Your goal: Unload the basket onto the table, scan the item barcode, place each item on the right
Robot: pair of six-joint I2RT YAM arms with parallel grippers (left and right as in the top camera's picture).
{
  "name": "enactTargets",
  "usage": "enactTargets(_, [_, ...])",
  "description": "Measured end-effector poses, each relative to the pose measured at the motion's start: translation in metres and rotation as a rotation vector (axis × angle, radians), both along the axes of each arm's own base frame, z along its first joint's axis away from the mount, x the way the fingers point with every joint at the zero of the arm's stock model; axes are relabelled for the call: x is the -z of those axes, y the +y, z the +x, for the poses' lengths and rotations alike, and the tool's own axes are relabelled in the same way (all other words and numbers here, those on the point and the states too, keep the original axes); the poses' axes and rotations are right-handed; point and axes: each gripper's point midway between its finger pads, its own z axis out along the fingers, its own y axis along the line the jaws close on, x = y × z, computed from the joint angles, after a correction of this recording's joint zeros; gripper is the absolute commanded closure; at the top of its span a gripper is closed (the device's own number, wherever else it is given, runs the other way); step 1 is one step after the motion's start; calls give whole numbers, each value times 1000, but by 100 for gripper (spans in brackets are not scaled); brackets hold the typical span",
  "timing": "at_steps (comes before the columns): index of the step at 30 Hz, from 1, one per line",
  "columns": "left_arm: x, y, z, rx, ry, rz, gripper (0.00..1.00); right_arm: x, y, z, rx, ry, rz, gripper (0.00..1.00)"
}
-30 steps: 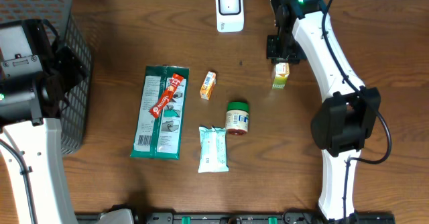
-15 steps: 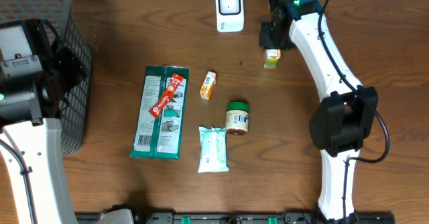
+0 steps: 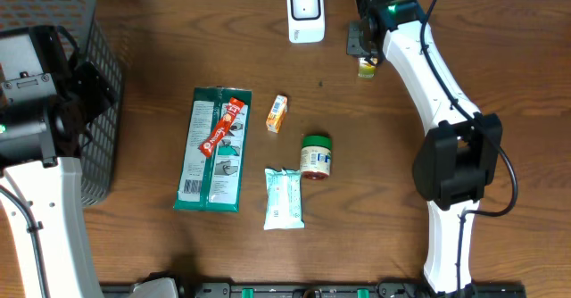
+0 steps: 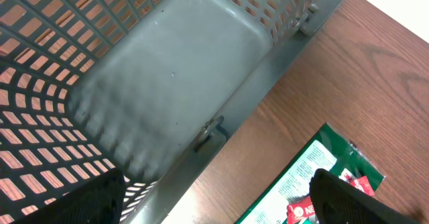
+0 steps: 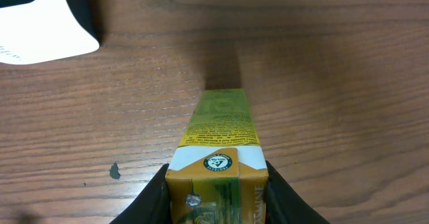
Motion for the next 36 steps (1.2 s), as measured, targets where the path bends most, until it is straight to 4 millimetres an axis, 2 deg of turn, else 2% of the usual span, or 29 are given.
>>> enactTargets(8, [0,0,0,0,0,0,12,2,-2,-12,2,34,-3,99])
enactTargets(19, [0,0,0,0,0,0,12,13,-8,-69,24,260,0,99])
enactTargets(25, [0,0,0,0,0,0,12,35,-6,-105,24,425,8,99])
enactTargets(33, [0,0,0,0,0,0,12,50,12,-132,3,522,-11,99])
enactTargets(36, [0,0,0,0,0,0,12,52,18,-140,-4,544,-20,94])
